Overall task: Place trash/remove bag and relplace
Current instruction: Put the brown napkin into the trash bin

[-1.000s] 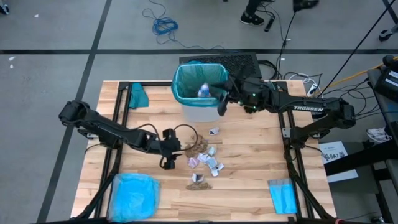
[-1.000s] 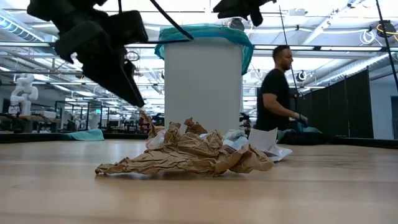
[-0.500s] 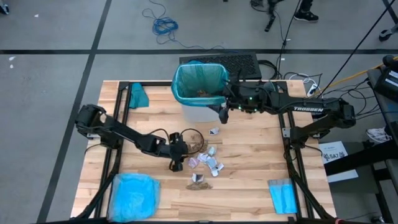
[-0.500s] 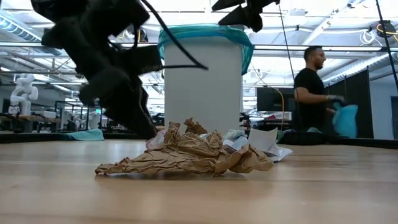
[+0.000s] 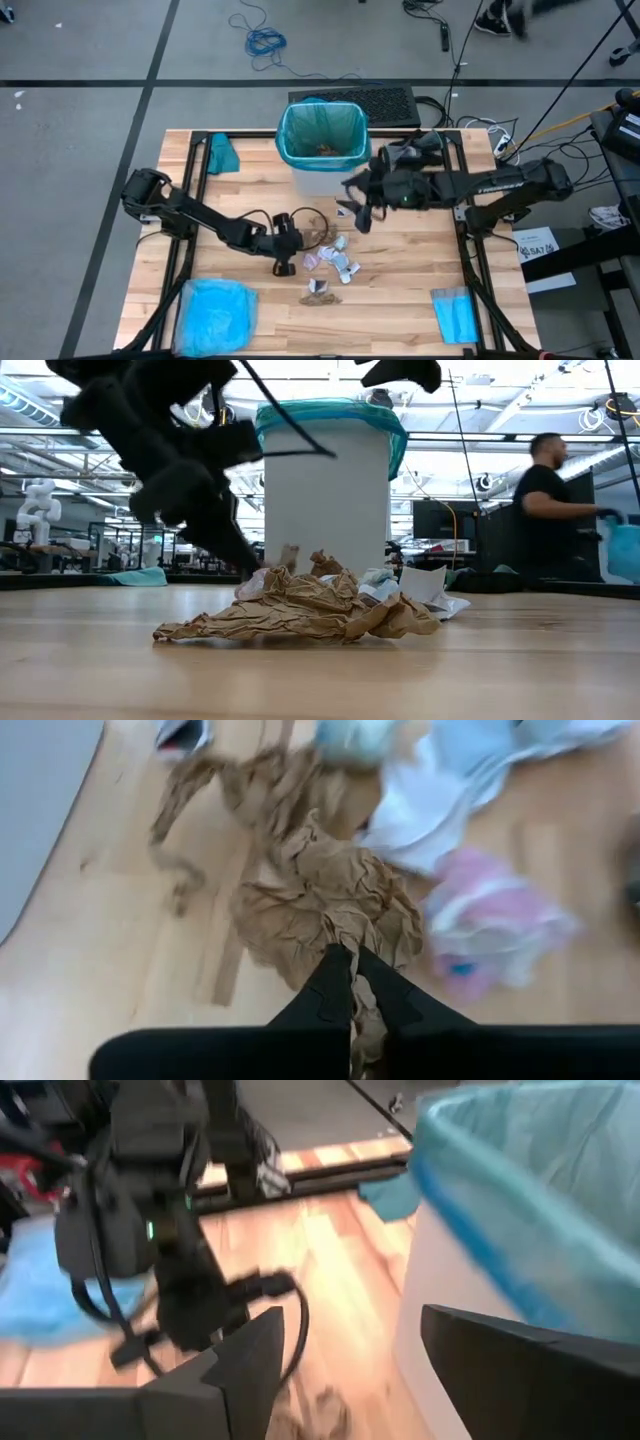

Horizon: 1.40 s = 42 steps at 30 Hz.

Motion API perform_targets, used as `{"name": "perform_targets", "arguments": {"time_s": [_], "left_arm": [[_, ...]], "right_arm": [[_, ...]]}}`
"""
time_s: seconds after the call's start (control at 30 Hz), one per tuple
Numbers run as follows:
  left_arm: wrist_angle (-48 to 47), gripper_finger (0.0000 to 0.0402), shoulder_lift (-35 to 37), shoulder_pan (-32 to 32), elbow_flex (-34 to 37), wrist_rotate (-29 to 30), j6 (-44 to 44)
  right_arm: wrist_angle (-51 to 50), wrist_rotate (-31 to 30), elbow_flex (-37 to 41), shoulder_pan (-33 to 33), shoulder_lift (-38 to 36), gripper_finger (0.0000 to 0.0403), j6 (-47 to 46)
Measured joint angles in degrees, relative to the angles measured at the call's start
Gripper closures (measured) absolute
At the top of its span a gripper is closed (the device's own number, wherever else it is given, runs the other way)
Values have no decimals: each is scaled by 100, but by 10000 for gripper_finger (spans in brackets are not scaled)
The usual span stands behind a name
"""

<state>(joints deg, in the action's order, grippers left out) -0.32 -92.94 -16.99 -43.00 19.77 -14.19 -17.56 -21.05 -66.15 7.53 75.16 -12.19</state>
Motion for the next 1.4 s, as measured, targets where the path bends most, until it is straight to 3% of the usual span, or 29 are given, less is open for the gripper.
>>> {"name": "perform_targets", "arguments": {"time_s": [0.27, 0.47, 0.73, 0.87, 1.0, 1.4], "left_arm": [[-34, 400, 810, -388, -314, 26, 415], [-191, 401, 1499, -550, -771, 166, 1158], [-1167, 401, 1934, -463, -1638, 784, 2325], [-1709, 401, 1981, -7, -2134, 1012, 2872], [-2070, 401, 1978, 653, -2495, 980, 3290], [-2499, 401, 1975, 2668, -3095, -481, 3761]], "right_arm": [[-730, -1351, 30, 1107, 0, 190, -618], [-600, -1804, 741, 1603, -4, 190, -1433], [1324, -1784, 2275, 1990, 0, 190, -2301], [2312, -1787, 2758, 2036, 0, 190, -2317], [2657, -1791, 2920, 2035, 2, 190, -2277], [2742, -1812, 2920, 1933, 790, 190, -2410]]}}
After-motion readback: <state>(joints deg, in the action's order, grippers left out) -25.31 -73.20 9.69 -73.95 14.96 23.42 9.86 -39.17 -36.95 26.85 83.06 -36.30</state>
